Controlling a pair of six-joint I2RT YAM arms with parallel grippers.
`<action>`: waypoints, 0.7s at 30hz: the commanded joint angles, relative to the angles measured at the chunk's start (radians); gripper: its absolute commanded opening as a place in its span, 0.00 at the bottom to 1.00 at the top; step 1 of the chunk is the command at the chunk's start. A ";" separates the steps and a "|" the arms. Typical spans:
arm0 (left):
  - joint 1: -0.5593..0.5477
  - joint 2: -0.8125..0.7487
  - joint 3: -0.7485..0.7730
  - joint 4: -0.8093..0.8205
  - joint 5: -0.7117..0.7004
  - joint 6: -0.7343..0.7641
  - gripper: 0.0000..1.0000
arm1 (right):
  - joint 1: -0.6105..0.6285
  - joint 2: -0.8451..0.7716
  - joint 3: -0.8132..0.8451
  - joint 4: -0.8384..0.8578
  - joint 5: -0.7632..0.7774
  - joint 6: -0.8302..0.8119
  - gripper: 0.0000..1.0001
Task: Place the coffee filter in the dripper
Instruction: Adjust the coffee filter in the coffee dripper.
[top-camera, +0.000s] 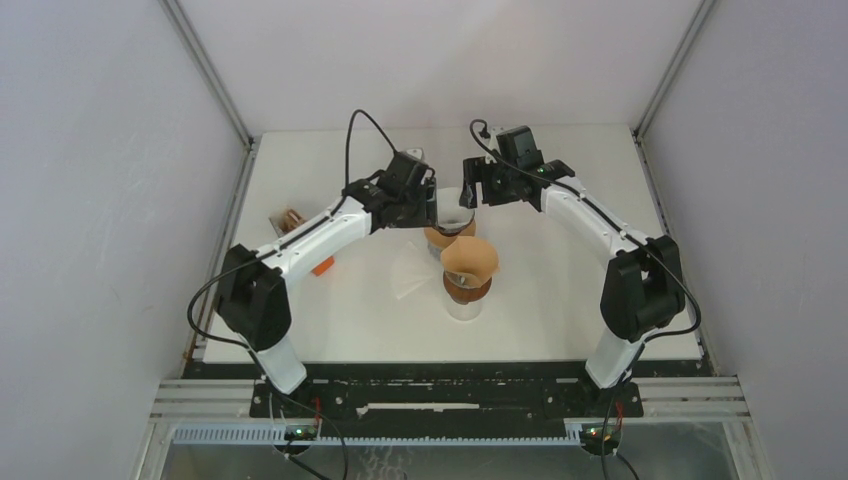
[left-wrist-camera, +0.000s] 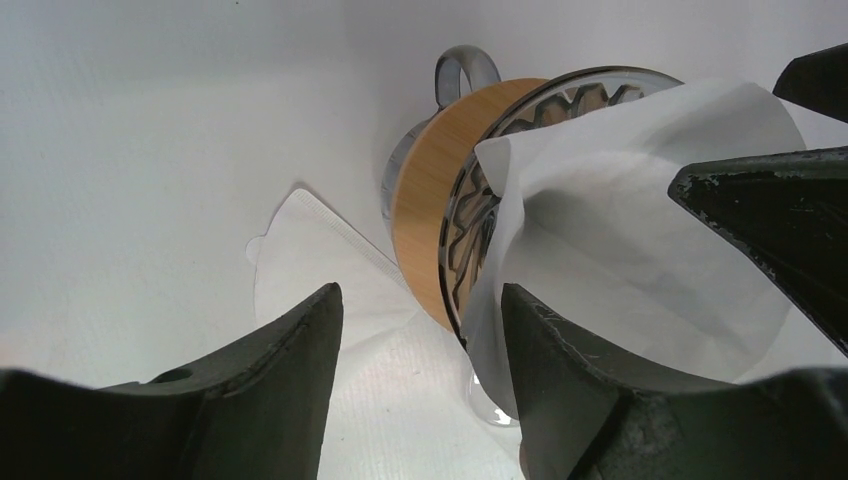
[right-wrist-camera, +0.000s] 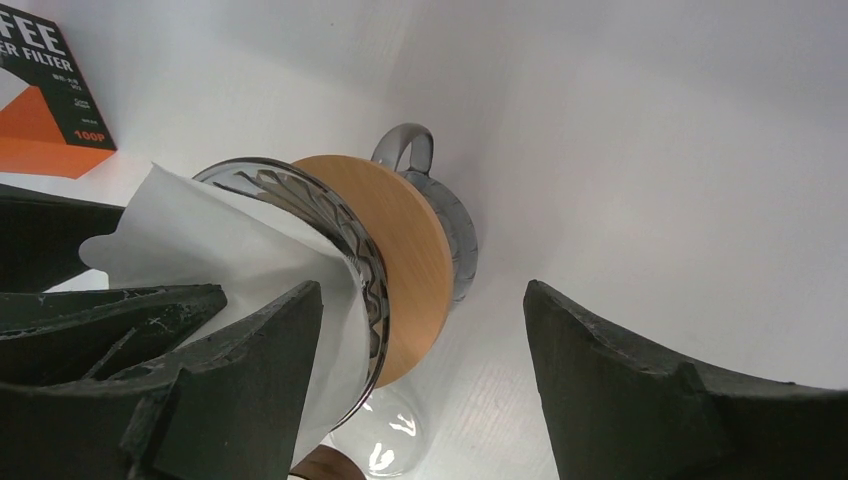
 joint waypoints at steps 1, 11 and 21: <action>0.006 -0.073 0.054 0.007 0.005 0.002 0.66 | 0.009 -0.057 0.052 0.008 -0.014 -0.008 0.82; 0.008 -0.086 0.080 0.009 -0.008 0.001 0.72 | 0.013 -0.072 0.064 0.000 -0.015 -0.007 0.83; 0.008 -0.109 0.079 0.015 -0.003 -0.001 0.76 | 0.023 -0.079 0.082 -0.007 -0.007 -0.008 0.83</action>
